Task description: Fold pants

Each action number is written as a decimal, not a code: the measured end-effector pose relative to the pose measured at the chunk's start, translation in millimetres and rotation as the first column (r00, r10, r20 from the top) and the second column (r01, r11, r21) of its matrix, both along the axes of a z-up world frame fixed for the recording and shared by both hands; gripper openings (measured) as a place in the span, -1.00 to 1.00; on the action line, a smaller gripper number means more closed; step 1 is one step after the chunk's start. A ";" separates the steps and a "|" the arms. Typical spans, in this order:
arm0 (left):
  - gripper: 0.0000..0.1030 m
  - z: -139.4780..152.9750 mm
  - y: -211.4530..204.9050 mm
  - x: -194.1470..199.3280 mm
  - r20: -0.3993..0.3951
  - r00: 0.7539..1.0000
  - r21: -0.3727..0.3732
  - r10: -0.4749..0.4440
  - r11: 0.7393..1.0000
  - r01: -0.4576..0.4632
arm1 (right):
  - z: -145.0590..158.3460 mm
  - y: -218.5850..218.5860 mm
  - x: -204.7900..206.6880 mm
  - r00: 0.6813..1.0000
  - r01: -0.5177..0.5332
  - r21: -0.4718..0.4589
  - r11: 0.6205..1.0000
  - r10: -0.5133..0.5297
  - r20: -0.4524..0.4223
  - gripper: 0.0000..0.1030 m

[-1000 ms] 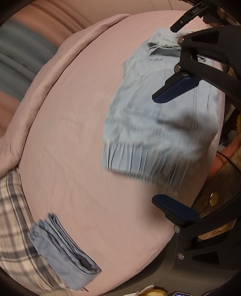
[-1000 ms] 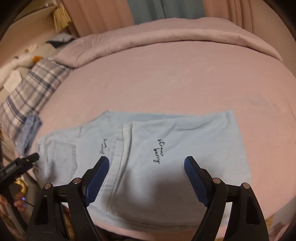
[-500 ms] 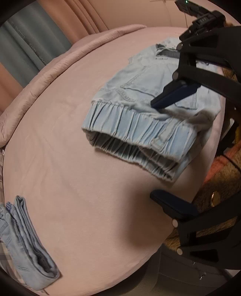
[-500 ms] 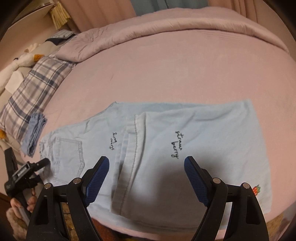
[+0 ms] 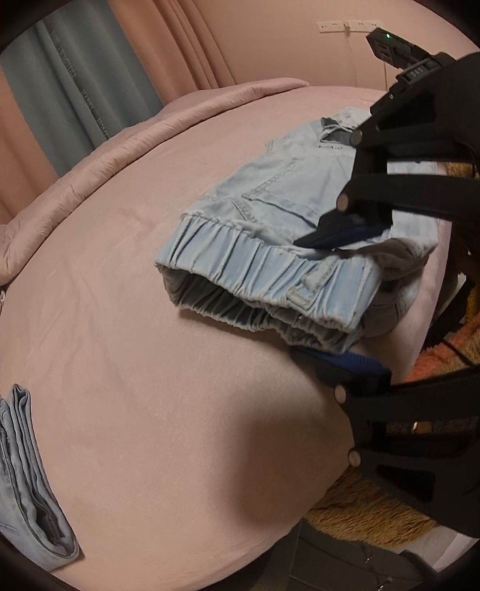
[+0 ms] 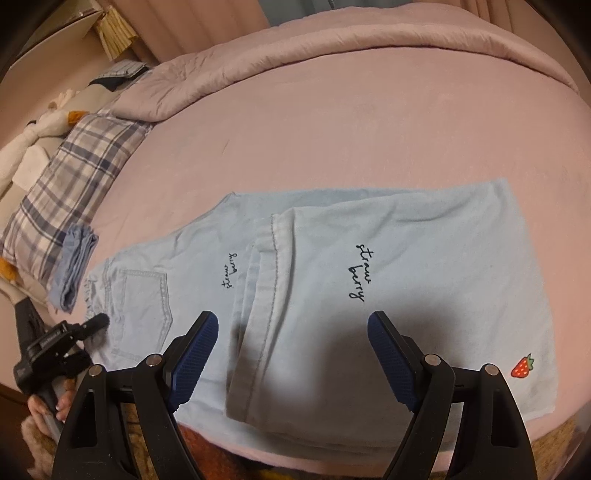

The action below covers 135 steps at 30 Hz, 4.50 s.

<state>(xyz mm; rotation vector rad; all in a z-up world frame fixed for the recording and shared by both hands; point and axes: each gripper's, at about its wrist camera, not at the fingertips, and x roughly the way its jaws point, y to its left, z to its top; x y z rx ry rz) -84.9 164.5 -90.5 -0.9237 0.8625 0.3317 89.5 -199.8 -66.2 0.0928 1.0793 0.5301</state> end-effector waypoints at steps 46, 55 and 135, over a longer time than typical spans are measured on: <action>0.58 64.8 -139.6 60.3 0.062 0.852 0.212 -0.519 0.841 0.497 | 8.6 -46.0 -0.6 0.993 0.119 0.069 0.991 -0.118 -0.018 0.61; -0.02 38.6 -84.6 35.1 -0.076 0.937 0.214 -0.341 0.913 0.349 | 36.9 2.2 -6.8 0.998 -0.056 0.095 0.994 0.052 0.048 0.41; -0.17 42.1 -78.6 34.0 -0.067 0.918 0.160 -0.392 0.903 0.398 | 38.0 54.0 -5.5 0.965 -0.263 0.105 0.959 0.262 0.023 -0.46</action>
